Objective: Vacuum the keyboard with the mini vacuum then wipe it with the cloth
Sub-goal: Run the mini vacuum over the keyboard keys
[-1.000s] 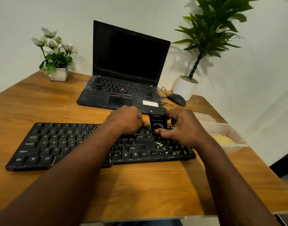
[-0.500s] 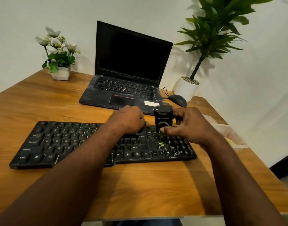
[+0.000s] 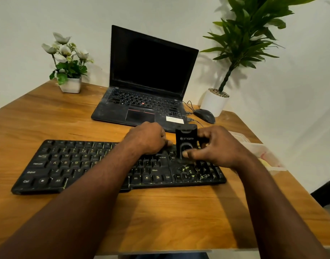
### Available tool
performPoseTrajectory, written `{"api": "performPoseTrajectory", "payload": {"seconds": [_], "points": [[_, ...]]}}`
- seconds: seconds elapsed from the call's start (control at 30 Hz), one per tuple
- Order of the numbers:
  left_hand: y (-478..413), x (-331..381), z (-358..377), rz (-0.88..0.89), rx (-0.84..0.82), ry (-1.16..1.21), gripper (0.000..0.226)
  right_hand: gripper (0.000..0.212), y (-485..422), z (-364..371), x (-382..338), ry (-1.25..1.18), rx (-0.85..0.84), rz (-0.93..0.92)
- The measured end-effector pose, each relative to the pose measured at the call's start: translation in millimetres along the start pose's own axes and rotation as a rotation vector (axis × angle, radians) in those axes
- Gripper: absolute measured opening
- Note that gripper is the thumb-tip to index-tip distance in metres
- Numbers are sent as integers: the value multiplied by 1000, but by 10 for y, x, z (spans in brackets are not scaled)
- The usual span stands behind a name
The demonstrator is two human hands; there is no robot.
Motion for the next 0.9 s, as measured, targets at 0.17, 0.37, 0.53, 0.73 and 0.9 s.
{"api": "performPoseTrajectory", "payload": {"seconds": [0.17,0.37,0.53,0.73,0.9], "points": [[10,19,-10,1,6,-35,17,54,-112,211,-45,96,199,-63],[24,19,-13,-14,7,-5,16,38,-90,114,-121,56,51,-80],[32,49,-45,6,23,-22,27,39,-129,199,-127,164,81,-38],[17,23,-14,-1,8,-24,12,40,-111,120,-151,184,151,-57],[-1,0,-18,-2,9,-15,23,35,-66,52,-31,42,-9,16]]}}
Point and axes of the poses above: each hand's wrist, its own y-axis away from the middle knuckle, its own z-axis out of the palm, x = y × z, the point moved 4 cm from there along -y, towards the middle knuckle, and after that the axes turned 12 degrees about z, right-handed, at the moved point
